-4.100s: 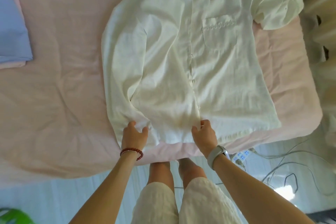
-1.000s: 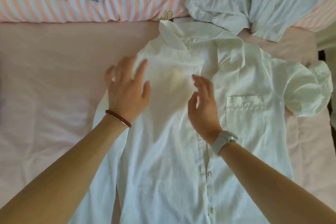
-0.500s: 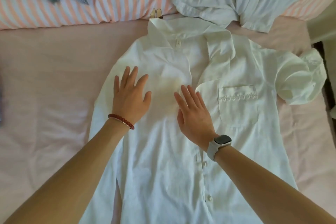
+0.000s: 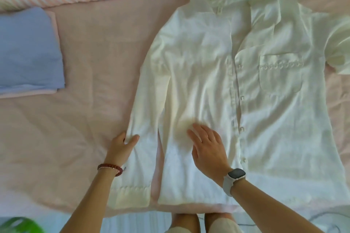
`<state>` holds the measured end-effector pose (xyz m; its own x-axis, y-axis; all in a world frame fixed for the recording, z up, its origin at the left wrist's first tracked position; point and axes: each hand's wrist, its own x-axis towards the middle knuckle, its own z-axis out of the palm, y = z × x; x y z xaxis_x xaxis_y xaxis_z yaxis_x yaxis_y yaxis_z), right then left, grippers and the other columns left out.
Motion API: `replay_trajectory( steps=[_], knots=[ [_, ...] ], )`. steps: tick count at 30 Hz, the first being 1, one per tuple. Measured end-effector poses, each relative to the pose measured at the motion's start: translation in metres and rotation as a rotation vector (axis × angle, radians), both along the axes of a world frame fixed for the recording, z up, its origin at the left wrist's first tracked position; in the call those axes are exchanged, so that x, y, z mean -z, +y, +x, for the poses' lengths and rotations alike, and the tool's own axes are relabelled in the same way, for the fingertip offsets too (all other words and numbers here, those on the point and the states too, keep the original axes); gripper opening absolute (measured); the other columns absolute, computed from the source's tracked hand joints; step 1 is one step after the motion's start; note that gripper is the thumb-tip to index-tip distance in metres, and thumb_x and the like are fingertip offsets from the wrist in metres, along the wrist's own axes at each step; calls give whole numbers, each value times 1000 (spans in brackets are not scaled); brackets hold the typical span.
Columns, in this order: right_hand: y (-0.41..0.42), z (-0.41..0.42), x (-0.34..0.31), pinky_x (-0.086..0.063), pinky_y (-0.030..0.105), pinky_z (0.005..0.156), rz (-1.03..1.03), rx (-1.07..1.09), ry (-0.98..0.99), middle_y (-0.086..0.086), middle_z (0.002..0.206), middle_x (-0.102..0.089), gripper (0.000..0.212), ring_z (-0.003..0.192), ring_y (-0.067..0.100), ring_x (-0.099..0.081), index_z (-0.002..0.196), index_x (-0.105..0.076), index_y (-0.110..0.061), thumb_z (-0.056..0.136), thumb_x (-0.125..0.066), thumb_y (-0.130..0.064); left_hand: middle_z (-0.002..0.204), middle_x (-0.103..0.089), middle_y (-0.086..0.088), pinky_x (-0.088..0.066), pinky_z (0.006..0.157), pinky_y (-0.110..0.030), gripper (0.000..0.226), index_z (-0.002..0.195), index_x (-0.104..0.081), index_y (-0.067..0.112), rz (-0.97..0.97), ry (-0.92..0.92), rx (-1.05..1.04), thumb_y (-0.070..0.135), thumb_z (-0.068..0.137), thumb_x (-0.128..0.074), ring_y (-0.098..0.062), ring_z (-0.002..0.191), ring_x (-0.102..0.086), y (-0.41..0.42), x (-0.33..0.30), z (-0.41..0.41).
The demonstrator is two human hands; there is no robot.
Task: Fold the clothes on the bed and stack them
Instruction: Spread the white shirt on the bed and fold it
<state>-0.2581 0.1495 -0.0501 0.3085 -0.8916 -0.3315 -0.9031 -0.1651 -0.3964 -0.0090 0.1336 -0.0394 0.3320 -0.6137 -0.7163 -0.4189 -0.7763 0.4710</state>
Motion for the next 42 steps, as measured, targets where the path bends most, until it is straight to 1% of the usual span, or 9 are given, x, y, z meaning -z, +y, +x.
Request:
replay_trajectory(
  steps=[7,10,14,19,22,27,32,37,42],
  knots=[
    [-7,8,-1,-27,36,108,148,61,59,1,144,-39,41,136,24,-29,133,-48,-17,92,-43,-17,83,-56,-11,-36,66,-30,20,89,-56,2,-261,-422,-275,21,86,-61,-24,76,-50,-22,-28,50],
    [-13,29,-14,-39,32,93,120,244,-130,1,121,-58,31,113,19,-49,120,-59,-14,93,-44,-15,90,-62,-10,-43,69,-32,12,86,-56,9,-179,84,-157,18,86,-63,-24,80,-59,-21,-49,49],
    [-25,70,-30,-47,19,75,630,720,-743,-6,93,-64,22,86,11,-60,109,-58,-21,97,-42,-30,110,-69,-7,-55,77,-26,36,108,-62,14,75,793,15,36,80,-60,-21,99,-67,-7,-66,41],
    [-20,101,-25,-49,26,73,711,765,-720,-7,84,-65,12,84,14,-63,85,-55,-28,90,-54,-39,111,-63,-7,-46,91,-33,11,100,-60,15,-149,204,-308,16,91,-54,-18,97,-61,-3,-32,48],
    [-16,114,-25,-45,31,65,724,749,-508,6,78,-60,13,72,21,-55,88,-58,-7,88,-51,-17,104,-61,-2,-46,83,-34,26,115,-56,6,28,321,-223,19,93,-50,-19,95,-58,5,-14,48],
    [-31,78,-57,-55,30,58,696,918,-889,0,69,-58,19,62,11,-56,84,-59,-13,92,-43,-7,105,-65,-6,-47,74,-26,12,94,-59,23,-76,277,-212,17,95,-48,-16,85,-62,2,-13,28],
    [-62,-40,-82,-41,24,55,218,1123,-624,-3,68,-60,15,63,14,-53,88,-66,-15,89,-51,-11,111,-61,1,-40,77,-18,14,104,-59,18,-284,107,63,20,94,-50,-13,97,-55,-42,-26,-12],
    [-58,-111,-55,-38,31,92,139,1222,-286,13,133,-49,54,119,28,-49,140,-36,-10,92,-53,-30,105,-60,-22,-37,79,-28,21,103,-62,-5,-534,-128,465,2,89,-48,-27,93,-53,-116,-26,-61],
    [-45,-110,-26,-38,31,74,208,1353,-263,5,77,-57,38,89,28,-56,101,-58,-6,94,-45,-41,127,-51,-15,-40,92,-42,32,121,-58,6,-641,-276,815,6,90,-47,-37,114,-43,-174,-5,-101]
  ],
)
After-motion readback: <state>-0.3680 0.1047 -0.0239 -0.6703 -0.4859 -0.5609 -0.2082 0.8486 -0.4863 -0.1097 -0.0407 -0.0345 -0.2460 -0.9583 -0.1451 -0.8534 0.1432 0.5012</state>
